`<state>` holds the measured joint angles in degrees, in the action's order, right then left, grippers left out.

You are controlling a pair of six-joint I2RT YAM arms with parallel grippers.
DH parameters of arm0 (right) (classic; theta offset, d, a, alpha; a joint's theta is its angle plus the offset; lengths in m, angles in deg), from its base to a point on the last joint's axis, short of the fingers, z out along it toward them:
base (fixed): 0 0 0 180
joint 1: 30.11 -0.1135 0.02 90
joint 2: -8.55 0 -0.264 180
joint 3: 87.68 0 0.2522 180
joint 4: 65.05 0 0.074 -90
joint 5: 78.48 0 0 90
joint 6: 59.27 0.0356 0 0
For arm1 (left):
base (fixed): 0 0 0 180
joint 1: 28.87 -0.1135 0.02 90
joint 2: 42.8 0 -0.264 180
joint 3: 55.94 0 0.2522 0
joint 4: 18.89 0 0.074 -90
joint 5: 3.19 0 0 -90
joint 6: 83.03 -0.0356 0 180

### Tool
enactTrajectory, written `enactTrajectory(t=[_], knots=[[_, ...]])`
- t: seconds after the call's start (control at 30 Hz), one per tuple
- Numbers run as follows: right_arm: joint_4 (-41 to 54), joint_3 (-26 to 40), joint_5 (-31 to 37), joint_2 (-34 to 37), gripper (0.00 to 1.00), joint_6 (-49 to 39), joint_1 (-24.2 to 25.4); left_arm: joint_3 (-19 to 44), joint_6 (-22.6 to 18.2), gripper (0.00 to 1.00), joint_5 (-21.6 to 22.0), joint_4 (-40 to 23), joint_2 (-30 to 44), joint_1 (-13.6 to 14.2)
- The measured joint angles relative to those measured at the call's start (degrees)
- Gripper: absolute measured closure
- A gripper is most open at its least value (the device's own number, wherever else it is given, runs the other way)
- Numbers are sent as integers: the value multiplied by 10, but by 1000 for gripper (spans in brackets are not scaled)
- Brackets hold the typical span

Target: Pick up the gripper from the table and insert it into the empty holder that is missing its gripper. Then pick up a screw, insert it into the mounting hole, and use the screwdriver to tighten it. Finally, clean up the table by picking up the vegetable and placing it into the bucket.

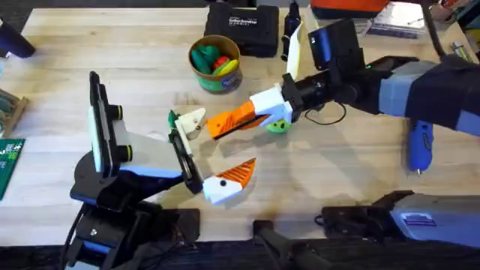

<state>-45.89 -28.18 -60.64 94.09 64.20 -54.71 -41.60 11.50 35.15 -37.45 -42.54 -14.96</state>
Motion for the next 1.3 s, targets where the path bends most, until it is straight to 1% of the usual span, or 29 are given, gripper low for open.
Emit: enactTrajectory(t=[0.13, 0.37, 0.67, 0.9, 1.1, 1.3], knots=[[-42, -1, -24, 0, 986, 26, -1, 0, 0, 15, 0, 0, 0, 0], [-62, -1, -35, 4, 987, 48, -3, 0, 0, 15, 0, 0, 0, 0], [-76, -1, -51, 66, 987, 56, -15, 0, 0, 15, 2, 0, 0, 0], [-160, -2, -74, 69, 987, 94, -15, 0, 0, 15, 6, 0, 0, 0], [-170, -2, -73, 69, 987, 117, -15, 0, -2, 15, 4, 0, 0, 0], [-171, -2, -58, 69, 987, 133, -15, 0, -2, 16, 4, 0, 0, 0]])
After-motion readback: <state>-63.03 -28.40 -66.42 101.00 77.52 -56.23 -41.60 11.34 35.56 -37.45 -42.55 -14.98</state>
